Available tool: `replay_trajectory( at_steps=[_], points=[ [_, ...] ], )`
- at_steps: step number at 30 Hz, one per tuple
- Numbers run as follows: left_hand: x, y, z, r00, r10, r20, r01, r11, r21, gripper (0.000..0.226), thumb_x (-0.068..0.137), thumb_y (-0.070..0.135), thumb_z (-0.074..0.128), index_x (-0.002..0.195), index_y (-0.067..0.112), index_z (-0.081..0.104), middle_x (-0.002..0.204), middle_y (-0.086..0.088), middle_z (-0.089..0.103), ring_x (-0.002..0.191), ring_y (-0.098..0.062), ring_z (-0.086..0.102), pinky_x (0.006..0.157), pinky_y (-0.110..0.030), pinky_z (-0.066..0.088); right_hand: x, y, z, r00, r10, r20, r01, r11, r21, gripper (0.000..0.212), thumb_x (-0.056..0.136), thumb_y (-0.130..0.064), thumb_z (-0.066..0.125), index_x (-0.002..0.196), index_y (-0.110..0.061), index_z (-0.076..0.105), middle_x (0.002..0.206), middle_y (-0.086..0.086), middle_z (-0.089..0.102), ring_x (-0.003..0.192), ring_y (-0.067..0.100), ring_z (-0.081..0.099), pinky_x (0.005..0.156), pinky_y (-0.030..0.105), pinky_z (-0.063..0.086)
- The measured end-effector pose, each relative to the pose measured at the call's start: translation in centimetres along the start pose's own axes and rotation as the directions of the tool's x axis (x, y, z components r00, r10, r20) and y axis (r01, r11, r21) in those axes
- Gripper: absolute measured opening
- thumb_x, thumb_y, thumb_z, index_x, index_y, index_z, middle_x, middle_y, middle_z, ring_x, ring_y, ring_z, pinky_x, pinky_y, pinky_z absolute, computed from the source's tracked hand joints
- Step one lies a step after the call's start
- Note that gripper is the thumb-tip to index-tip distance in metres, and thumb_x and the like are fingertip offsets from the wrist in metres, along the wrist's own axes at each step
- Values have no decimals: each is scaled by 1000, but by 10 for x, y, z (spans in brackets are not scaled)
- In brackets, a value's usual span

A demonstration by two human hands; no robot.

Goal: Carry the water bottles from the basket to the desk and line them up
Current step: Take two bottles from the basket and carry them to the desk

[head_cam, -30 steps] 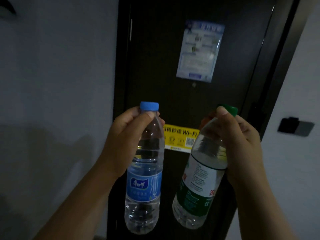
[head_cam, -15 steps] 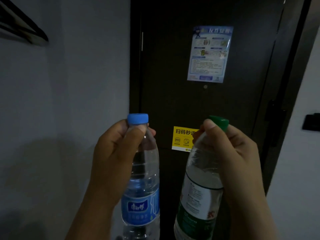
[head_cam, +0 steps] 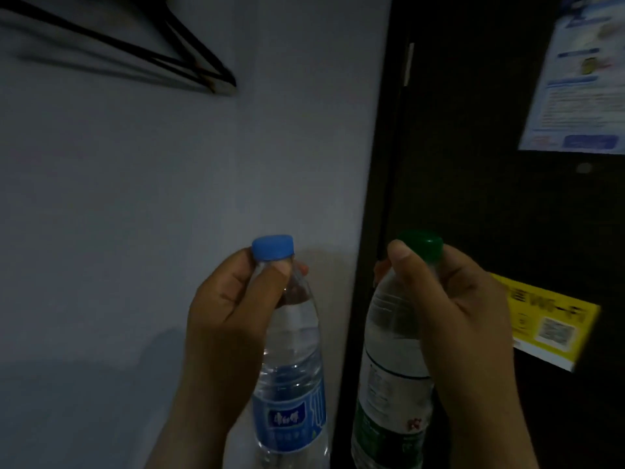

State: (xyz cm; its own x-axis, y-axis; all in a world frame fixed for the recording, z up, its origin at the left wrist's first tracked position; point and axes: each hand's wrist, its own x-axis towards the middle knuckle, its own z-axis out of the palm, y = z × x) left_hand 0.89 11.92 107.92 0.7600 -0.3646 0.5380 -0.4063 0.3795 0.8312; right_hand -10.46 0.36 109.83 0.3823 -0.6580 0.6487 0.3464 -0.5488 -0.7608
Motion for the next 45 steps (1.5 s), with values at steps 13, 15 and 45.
replay_trajectory(
  at_steps=[13, 15, 45],
  points=[
    [-84, 55, -83, 850, 234, -473, -27, 915, 403, 33, 70, 49, 53, 85, 27, 72, 83, 1, 73, 79, -14, 70, 72, -30, 54, -40, -12, 81, 902, -52, 428, -78, 956, 281, 26, 82, -46, 65, 77, -21, 70, 77, -14, 71, 73, -1, 64, 58, 3, 43],
    [-103, 74, -99, 809, 283, -514, -24, 891, 453, 32, 71, 48, 54, 84, 26, 72, 82, 0, 73, 79, -15, 70, 74, -34, 56, -57, -32, 96, 873, -80, 482, -110, 929, 353, 26, 81, -46, 62, 77, -22, 69, 76, -16, 70, 73, -1, 64, 57, 1, 42],
    [-377, 279, -250, 118, 774, -623, 507, 492, 708, 27, 68, 51, 55, 81, 31, 69, 75, -2, 70, 68, -15, 66, 61, -20, 52, -341, -263, 239, 303, -587, 751, -639, 459, 617, 27, 78, -45, 60, 83, -21, 71, 75, -9, 71, 72, 2, 66, 62, 8, 48]
  ],
)
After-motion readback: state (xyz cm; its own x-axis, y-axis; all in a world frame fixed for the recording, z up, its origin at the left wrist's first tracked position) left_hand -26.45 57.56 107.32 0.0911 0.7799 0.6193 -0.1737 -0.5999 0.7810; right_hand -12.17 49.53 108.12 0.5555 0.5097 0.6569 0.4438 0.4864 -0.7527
